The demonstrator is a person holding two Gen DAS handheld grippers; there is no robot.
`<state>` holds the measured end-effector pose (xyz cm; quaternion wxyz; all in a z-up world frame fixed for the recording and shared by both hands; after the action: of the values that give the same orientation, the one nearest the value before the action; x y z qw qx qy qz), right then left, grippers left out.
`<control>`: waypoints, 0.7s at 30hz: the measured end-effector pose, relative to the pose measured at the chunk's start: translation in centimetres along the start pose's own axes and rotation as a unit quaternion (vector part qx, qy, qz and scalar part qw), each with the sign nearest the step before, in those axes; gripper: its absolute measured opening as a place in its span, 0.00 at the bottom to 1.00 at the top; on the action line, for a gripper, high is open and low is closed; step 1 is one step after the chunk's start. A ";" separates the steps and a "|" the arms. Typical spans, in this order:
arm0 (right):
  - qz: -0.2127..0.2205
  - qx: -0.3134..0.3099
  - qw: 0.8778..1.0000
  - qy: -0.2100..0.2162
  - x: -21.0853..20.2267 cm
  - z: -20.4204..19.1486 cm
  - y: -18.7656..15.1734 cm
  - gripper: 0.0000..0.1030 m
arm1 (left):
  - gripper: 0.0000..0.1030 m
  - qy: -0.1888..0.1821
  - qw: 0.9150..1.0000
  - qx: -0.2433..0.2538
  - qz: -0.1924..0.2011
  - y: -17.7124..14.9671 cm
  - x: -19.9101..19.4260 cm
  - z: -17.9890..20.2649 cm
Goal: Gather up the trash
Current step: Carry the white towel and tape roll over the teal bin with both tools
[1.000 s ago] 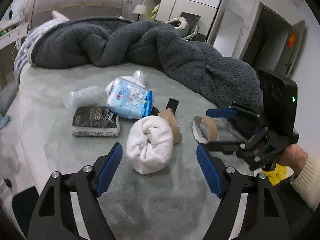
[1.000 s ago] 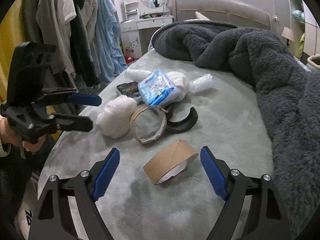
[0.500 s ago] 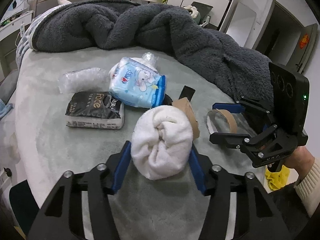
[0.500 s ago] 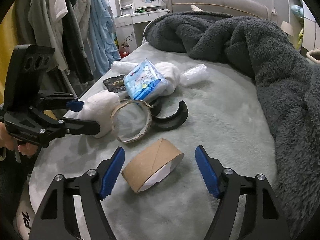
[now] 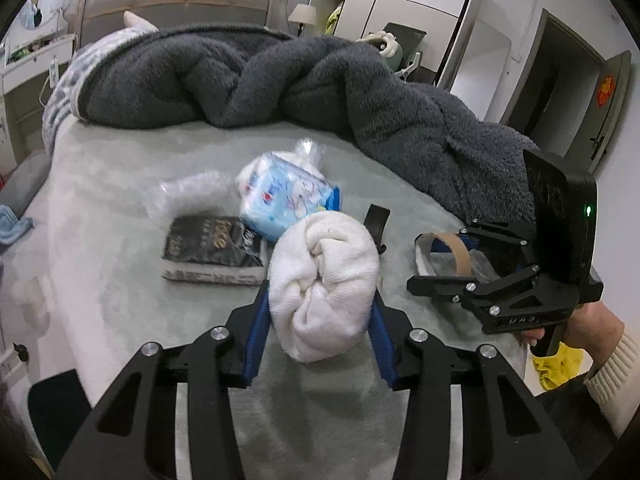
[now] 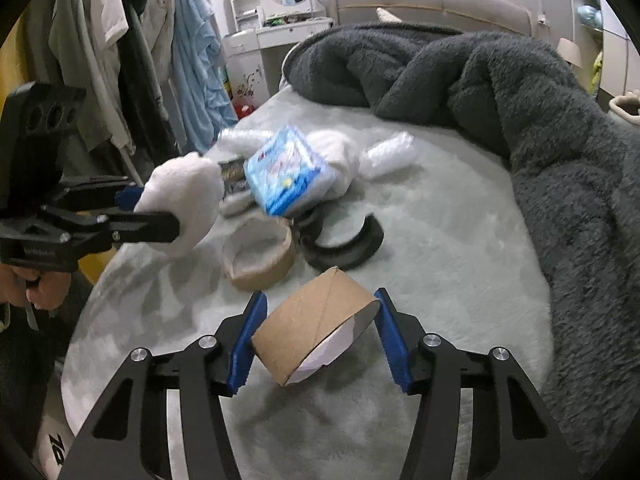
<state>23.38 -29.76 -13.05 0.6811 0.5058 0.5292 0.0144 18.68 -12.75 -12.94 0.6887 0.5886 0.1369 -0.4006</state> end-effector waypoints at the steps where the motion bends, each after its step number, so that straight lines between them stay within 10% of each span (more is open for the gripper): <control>1: 0.004 0.003 1.000 -0.001 -0.2 0.0 0.3 0.54 | 0.47 0.002 1.000 0.005 0.003 0.1 -0.2 0.1; 21: 0.047 0.029 0.998 -0.008 0.2 -5.1 6.9 0.54 | 0.47 0.094 0.994 -0.040 0.049 1.0 -4.4 -6.5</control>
<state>23.24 -22.84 -7.94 0.6691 0.5497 0.4995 0.0266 18.37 -5.06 -11.06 0.7143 0.6017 0.1879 -0.3041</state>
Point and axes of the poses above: each gripper's, at about its wrist camera, not at the fingertips, and x roughly the way its jaws point, z to its right, y to its top, the point moved 5 cm from there along x, roughly the way its jaws point, and after that the axes turned 3 degrees about -x, right-handed, at the moved point
